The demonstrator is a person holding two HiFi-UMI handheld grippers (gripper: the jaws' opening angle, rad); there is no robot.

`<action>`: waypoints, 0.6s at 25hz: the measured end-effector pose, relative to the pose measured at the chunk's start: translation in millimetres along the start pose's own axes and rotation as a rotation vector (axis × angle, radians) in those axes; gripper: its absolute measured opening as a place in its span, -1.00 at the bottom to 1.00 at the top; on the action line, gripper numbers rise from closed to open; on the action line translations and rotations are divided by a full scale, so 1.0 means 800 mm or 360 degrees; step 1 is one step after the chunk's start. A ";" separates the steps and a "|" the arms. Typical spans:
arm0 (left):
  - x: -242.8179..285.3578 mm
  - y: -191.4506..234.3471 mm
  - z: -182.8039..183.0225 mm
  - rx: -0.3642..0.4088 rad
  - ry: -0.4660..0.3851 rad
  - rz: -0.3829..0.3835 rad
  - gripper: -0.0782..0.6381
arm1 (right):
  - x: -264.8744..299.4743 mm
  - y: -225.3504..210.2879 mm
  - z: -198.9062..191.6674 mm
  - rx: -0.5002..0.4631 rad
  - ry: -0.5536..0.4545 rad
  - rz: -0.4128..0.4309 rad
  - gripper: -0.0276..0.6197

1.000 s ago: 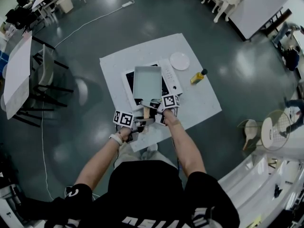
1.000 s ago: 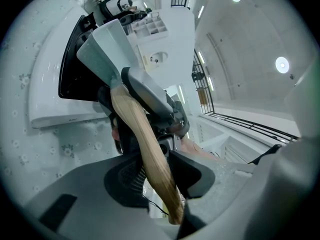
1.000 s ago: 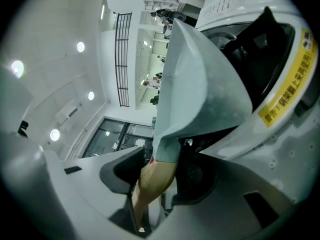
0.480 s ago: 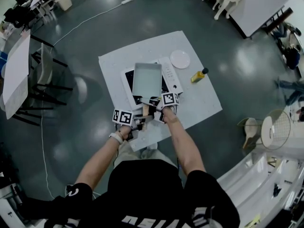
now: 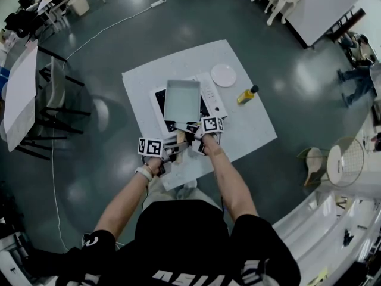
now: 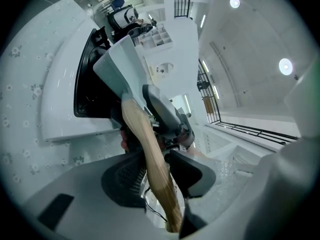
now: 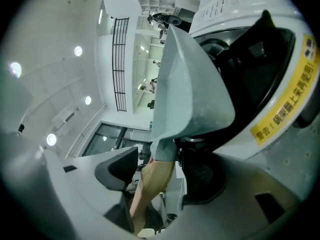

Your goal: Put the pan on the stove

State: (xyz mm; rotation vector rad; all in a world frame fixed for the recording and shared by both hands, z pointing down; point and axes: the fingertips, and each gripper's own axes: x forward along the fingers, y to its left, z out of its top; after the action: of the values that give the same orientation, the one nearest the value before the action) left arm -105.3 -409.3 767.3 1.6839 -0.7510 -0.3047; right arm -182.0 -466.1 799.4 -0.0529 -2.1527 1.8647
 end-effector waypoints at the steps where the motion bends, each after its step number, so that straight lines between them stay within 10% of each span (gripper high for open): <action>1: -0.001 0.000 0.002 0.0008 -0.0010 0.0000 -0.41 | -0.003 -0.001 0.000 0.0001 -0.0006 -0.0015 -0.14; 15: -0.066 0.007 0.037 0.0123 -0.0306 0.0226 -0.30 | -0.076 0.014 0.020 -0.0154 -0.0265 -0.0250 -0.10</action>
State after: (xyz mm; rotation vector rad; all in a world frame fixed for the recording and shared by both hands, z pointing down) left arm -163.9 -400.0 755.1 1.6791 -1.0320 -0.3450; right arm -129.6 -492.5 774.6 0.2530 -2.2821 1.7310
